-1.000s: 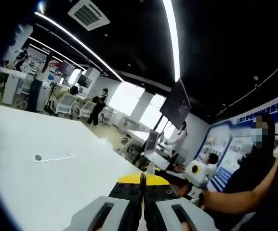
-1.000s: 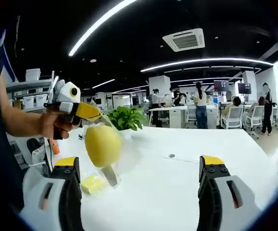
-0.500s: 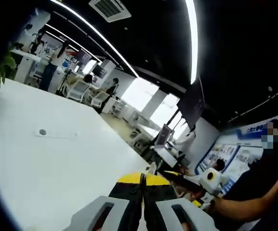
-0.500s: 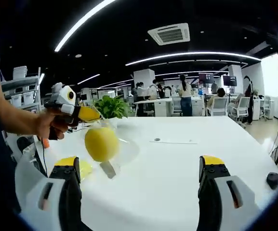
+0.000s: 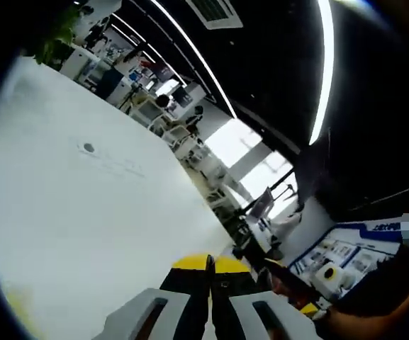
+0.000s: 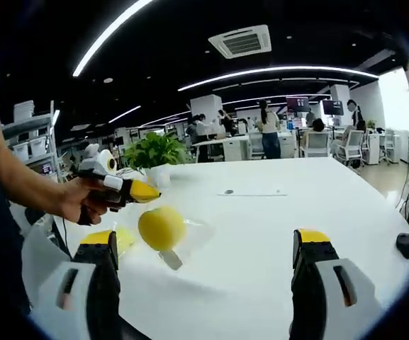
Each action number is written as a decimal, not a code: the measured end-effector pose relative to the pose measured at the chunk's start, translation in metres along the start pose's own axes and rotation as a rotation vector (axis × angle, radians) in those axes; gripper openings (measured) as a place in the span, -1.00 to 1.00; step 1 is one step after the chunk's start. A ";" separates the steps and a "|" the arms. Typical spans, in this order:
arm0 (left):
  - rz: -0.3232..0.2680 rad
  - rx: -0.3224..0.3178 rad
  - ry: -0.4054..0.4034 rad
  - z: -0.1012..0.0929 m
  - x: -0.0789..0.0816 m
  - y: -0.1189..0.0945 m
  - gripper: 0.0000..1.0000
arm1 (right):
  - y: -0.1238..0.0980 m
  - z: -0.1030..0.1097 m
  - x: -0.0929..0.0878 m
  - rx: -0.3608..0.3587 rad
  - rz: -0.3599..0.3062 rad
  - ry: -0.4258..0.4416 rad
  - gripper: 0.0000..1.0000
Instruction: Compare the silicone blocks by pressing each to a similar depth, holding the contact briefly, and releasing to observe deformation and rebound differences across the visible hardness samples.
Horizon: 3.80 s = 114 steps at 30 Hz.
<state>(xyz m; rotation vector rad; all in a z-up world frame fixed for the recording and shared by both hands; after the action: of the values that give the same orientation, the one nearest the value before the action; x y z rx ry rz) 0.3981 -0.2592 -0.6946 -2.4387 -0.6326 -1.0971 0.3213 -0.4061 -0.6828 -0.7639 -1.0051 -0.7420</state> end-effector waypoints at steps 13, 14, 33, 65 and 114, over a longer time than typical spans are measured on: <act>-0.005 0.145 -0.095 0.062 -0.005 0.000 -1.00 | 0.002 0.007 -0.010 -0.008 0.012 0.022 0.93; -0.008 0.175 -0.093 0.070 -0.007 -0.001 -1.00 | 0.001 0.007 -0.010 -0.007 0.010 0.025 0.93; 0.019 0.459 -0.197 0.150 -0.050 -0.019 -1.00 | -0.008 0.004 -0.017 -0.034 0.047 0.010 0.93; -0.038 0.179 0.630 0.075 0.048 -0.077 1.00 | 0.019 0.018 -0.015 -0.015 0.080 -0.032 0.93; -0.062 0.482 0.617 0.100 0.001 -0.315 1.00 | 0.034 0.040 -0.073 0.001 0.180 -0.081 0.93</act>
<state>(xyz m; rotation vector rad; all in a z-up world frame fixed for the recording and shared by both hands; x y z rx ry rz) 0.2856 0.0518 -0.7037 -1.5727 -0.6657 -1.4309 0.3054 -0.3414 -0.7436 -0.8763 -0.9950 -0.5589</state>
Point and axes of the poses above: the point that each gripper's makers call its tool centre point, and the gripper's own axes: y roughly forward along the fingers, z roughly to its left, x roughly out of its top, the point moved 1 cm from there along -y, roughly backward along the fingers, and after that the axes turned 11 degrees about y, right-handed, at the moved point
